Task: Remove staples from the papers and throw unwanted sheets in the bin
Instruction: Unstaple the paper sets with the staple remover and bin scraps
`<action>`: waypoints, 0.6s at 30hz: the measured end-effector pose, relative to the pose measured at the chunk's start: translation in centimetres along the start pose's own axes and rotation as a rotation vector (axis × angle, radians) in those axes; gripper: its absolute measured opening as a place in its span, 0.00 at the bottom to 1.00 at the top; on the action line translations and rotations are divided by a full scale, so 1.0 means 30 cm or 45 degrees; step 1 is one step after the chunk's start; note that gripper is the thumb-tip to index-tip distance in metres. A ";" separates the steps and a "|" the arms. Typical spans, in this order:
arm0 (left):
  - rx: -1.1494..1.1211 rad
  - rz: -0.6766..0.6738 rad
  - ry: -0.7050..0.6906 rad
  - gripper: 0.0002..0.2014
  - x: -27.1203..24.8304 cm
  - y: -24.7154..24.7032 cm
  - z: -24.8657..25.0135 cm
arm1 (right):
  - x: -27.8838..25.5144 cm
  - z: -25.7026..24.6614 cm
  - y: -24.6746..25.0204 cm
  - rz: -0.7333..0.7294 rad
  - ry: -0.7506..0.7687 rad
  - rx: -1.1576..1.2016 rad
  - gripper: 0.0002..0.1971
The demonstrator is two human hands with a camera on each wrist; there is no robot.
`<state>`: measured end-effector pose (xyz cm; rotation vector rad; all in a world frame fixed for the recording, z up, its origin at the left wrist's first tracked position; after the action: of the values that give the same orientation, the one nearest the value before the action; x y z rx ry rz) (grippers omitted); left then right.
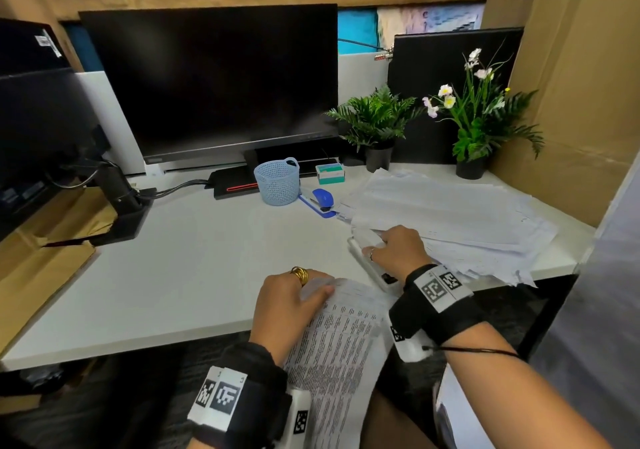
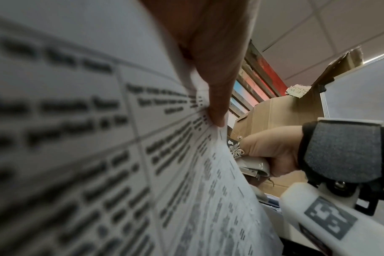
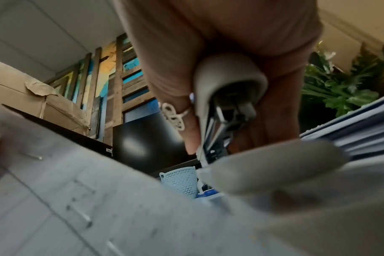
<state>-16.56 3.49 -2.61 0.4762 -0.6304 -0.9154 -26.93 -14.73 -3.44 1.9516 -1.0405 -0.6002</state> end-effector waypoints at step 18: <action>-0.476 0.294 -0.115 0.09 0.012 0.107 0.023 | -0.238 -0.137 -0.005 0.190 0.729 0.474 0.11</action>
<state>-15.02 4.81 0.00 0.0261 -0.5664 -0.8135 -27.80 -6.87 -1.11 2.1476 -0.9530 0.2525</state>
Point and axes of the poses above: each hand's wrist, its own x-axis towards the middle knuckle, its own y-axis out of the back of the hand, z = x × y, the point moved 8 cm from there along x, towards the middle knuckle, and after that the axes turned 4 degrees about -z, right-handed, at the moved point
